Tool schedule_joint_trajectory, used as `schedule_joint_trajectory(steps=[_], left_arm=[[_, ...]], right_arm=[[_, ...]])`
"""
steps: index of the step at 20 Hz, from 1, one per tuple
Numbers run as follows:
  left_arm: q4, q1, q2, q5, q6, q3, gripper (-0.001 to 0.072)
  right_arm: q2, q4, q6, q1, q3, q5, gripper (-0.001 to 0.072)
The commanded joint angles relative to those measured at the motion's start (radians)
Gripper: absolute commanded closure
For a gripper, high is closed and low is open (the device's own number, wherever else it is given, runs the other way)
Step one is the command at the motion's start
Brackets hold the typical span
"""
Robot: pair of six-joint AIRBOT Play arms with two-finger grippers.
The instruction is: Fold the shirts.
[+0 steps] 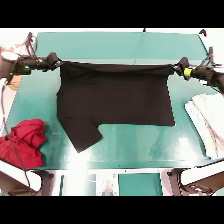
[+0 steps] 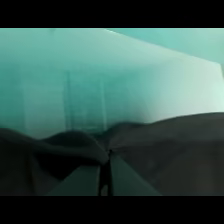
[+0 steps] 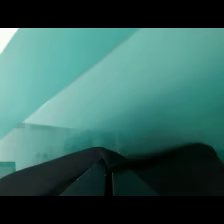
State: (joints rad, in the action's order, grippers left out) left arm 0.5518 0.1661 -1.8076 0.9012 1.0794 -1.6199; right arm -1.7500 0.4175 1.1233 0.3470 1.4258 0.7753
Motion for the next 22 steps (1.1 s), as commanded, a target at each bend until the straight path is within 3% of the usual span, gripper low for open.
schedule_joint_trajectory(steps=[1,4,7,10,12,22], left_arm=[[-0.007,-0.007,-0.134,-0.034,0.02,-0.093,0.0676],[0.05,-0.005,-0.141,0.031,0.031,-0.097,0.0676],[0.19,0.02,-0.14,0.209,0.103,-0.111,0.0676],[0.257,0.048,-0.14,0.299,0.151,-0.111,0.0676],[0.31,0.043,-0.141,0.335,0.167,-0.111,0.0676],[0.482,-0.029,-0.145,0.37,0.232,-0.105,0.0676]], right_arm=[[-0.174,-0.029,0.029,-0.008,0.144,0.021,0.0695],[-0.198,0.002,0.028,0.011,0.192,0.142,0.0696],[-0.198,0.023,0.036,0.08,0.202,0.317,0.0695],[-0.198,0.143,0.091,0.132,0.201,0.419,0.0696],[-0.198,0.231,0.116,0.137,0.196,0.443,0.0696],[-0.199,0.356,0.114,0.083,0.104,0.391,0.0695]])
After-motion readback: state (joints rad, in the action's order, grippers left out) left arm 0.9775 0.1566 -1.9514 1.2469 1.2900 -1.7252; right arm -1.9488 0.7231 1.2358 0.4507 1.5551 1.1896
